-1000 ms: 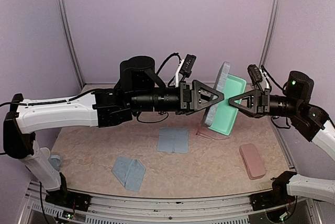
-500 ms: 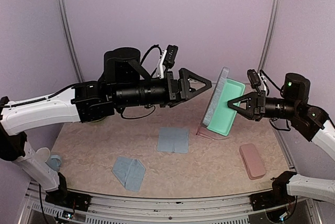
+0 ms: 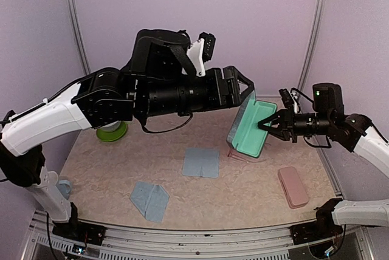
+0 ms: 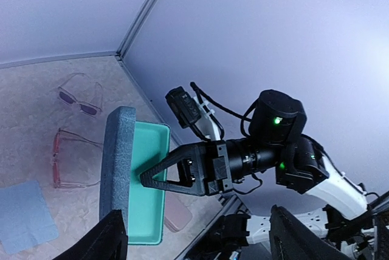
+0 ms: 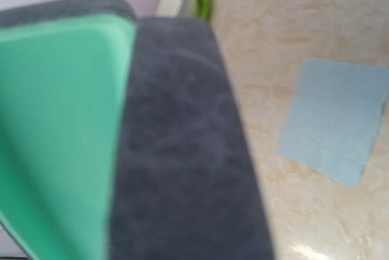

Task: Organize the sunglasses
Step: Pass from the right arm to the left

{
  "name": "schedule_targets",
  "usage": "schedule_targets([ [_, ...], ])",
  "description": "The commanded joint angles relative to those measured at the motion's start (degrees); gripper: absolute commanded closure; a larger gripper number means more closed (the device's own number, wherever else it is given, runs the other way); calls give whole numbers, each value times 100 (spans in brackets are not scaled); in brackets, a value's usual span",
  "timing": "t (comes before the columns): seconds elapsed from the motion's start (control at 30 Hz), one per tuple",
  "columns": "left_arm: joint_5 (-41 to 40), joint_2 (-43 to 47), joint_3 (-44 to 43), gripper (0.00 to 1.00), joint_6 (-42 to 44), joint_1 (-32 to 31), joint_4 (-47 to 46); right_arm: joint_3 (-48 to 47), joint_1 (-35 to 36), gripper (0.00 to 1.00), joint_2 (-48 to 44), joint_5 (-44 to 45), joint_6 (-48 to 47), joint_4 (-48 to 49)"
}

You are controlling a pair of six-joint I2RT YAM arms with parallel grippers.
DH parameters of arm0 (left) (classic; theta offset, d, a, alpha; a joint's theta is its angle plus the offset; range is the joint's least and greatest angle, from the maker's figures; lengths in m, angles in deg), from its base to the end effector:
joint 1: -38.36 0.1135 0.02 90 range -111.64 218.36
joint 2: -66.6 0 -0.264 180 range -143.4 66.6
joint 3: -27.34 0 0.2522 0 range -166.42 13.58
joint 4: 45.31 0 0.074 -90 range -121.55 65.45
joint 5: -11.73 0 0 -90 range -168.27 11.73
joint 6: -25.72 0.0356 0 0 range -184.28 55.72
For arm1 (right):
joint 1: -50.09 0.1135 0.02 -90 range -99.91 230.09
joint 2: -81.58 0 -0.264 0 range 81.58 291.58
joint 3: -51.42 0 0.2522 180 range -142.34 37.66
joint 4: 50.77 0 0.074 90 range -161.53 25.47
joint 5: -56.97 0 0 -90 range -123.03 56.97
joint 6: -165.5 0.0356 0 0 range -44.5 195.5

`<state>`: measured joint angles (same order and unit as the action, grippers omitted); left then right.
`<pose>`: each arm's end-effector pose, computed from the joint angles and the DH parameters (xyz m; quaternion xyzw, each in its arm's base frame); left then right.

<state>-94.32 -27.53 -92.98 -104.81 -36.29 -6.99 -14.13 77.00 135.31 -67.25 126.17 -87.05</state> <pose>0.1077 -0.3553 0.4654 0.1421 0.7621 -0.4672 0.4252 0.1736 0.1106 0.3352 0.0096 0.8192 0.5169 0.2482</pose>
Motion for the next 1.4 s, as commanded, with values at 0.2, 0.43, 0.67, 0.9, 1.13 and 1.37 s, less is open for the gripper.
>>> schedule_targets([
  [0.2, -697, -1283, -1098, 33, -259, 38, 1763, -156, 15, 100, 18, 84, 134, -135],
  [0.43, -327, -1448, -1086, 47, -245, 181, 1641, -73, 24, 100, -47, 38, 182, -103],
  [0.67, -201, -1477, -963, 57, -148, 261, 1478, -13, 32, 100, -18, -31, 220, -53],
  [0.9, -126, -1559, -892, 61, 28, 272, 1209, 54, 39, 100, -13, -67, 250, -40],
  [1.13, -181, -1694, -928, 67, 107, 271, 1213, 98, 40, 100, 4, -97, 245, -37],
  [1.37, -284, -1753, -936, 71, 150, 316, 1276, 118, 42, 100, 62, -146, 236, -11],
])
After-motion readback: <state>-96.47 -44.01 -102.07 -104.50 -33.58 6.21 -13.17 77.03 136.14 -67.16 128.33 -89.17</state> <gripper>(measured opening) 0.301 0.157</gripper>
